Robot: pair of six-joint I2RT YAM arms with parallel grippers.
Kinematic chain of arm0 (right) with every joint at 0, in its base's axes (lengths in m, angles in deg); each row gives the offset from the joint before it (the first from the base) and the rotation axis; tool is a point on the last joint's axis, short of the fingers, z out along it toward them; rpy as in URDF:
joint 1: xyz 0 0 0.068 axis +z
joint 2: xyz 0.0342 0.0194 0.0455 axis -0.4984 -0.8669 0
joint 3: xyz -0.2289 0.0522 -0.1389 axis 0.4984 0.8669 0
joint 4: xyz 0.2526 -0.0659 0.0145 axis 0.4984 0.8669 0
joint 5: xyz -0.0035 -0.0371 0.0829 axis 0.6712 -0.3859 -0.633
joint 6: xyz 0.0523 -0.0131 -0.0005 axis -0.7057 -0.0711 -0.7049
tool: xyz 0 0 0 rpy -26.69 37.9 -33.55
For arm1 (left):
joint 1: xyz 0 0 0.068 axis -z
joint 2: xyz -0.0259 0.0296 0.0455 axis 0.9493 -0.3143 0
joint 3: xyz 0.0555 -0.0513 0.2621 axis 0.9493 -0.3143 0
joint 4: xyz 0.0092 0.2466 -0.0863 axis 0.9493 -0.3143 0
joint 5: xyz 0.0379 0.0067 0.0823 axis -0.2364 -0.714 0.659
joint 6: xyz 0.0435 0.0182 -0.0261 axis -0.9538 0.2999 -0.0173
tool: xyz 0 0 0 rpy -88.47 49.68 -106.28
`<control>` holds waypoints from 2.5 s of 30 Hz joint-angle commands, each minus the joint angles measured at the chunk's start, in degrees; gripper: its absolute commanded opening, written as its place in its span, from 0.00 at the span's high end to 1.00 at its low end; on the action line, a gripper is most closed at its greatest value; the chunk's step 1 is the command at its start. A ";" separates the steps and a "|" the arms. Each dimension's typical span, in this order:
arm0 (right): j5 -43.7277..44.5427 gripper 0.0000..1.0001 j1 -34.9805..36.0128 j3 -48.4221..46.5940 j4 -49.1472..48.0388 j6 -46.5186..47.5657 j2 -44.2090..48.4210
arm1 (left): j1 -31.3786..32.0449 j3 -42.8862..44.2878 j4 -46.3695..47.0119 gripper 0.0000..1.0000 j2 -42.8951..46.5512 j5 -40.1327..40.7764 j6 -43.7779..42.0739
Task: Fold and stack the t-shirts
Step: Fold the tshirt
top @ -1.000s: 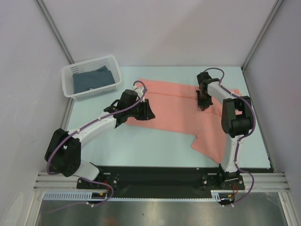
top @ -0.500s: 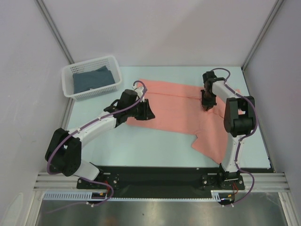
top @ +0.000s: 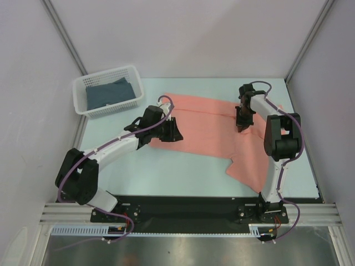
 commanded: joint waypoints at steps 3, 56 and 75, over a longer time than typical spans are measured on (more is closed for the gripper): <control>-4.68 0.98 -0.83 -2.18 2.30 -3.01 -0.15 | -0.35 0.88 2.77 0.67 -1.38 -1.46 1.00; -38.71 0.72 -38.19 23.31 -22.50 -13.76 3.11 | -12.64 -2.98 -3.47 0.66 4.06 -4.89 -0.76; -31.68 0.71 -39.07 21.89 -20.65 -15.33 4.95 | -18.36 -4.83 -6.37 0.65 5.65 -5.59 -1.73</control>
